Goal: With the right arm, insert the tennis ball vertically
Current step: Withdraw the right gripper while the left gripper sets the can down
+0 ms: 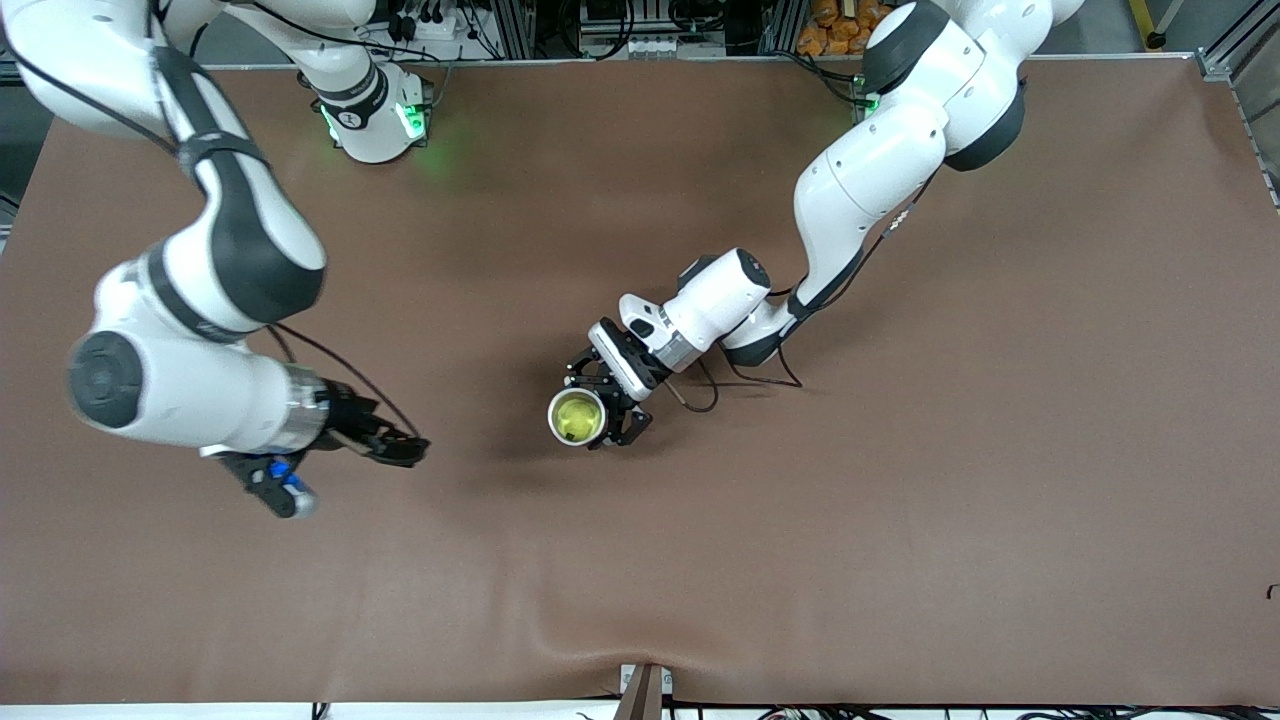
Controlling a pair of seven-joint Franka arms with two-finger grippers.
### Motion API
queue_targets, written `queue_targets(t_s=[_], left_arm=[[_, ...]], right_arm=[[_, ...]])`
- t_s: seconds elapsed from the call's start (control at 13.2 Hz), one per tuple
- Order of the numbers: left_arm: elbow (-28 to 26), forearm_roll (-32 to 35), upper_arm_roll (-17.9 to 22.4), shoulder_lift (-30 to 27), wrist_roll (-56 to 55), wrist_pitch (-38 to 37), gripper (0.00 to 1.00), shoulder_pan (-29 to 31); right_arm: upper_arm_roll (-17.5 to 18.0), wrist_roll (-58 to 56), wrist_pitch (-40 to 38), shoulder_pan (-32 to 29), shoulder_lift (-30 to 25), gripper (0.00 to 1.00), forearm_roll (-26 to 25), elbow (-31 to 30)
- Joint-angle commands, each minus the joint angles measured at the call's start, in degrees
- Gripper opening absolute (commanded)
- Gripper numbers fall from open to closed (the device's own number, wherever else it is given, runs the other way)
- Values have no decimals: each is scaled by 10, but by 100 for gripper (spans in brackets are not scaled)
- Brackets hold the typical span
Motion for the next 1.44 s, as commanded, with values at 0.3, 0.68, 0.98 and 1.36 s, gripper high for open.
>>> queue_targets(t_s=[0.3, 0.68, 0.98, 1.36], left_arm=[[-66, 6, 0, -39, -20, -2, 100, 7], [-62, 6, 1, -39, -20, -2, 100, -8], [-67, 7, 2, -37, -17, -2, 100, -2], [-133, 7, 2, -61, -19, -2, 100, 24]], right_arm=[[8, -76, -42, -43, -46, 100, -8, -14], [-171, -233, -113, 57, -95, 100, 3, -8], [-320, -379, -158, 106, -155, 100, 87, -11], [-308, -395, -222, 62, -287, 100, 91, -74]])
